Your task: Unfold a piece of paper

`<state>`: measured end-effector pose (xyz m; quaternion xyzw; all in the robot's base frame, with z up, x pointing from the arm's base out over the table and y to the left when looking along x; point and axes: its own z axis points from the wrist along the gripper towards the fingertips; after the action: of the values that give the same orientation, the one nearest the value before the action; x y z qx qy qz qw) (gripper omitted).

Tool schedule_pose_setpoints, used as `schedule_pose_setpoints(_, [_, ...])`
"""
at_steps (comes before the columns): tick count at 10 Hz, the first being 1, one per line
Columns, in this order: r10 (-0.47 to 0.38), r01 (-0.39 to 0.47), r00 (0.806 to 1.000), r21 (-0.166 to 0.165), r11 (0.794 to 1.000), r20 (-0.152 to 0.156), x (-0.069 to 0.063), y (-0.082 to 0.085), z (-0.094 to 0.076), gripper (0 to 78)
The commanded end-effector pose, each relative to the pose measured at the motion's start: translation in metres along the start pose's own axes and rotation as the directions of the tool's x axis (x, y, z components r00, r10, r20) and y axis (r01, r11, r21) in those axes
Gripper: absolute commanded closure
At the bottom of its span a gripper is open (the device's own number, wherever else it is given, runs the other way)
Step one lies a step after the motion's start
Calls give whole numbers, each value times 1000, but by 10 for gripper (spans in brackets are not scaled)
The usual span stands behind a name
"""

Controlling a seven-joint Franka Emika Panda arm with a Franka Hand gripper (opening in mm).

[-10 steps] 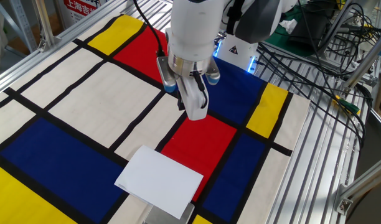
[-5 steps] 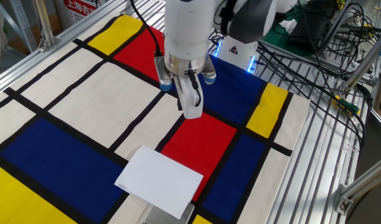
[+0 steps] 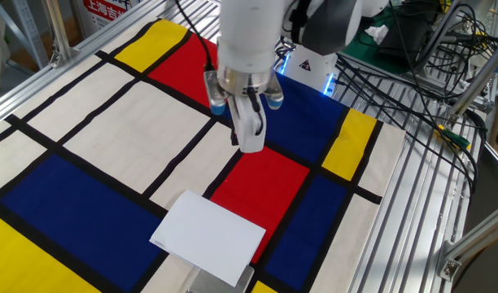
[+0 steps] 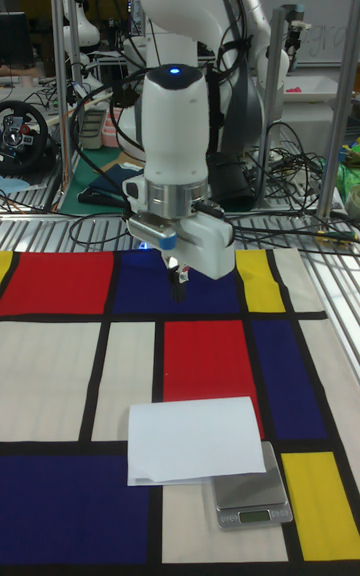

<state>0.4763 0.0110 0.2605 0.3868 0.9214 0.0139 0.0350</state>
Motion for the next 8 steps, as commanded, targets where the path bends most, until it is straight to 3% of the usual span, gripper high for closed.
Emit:
schedule_pose_setpoints(1, [-52, 49, 996, -40, 998, -70, -1, 0, -1, 776])
schedule_pose_setpoints(4, [41, -41, 994, 2, 999, -98, -1, 0, -1, 776])
schedule_pose_setpoints(6, [84, -83, 992, 16, 996, -89, -4, 6, 2, 776])
schedule_pose_setpoints(8, [171, -169, 981, 27, 985, -92, -21, 27, 10, 776])
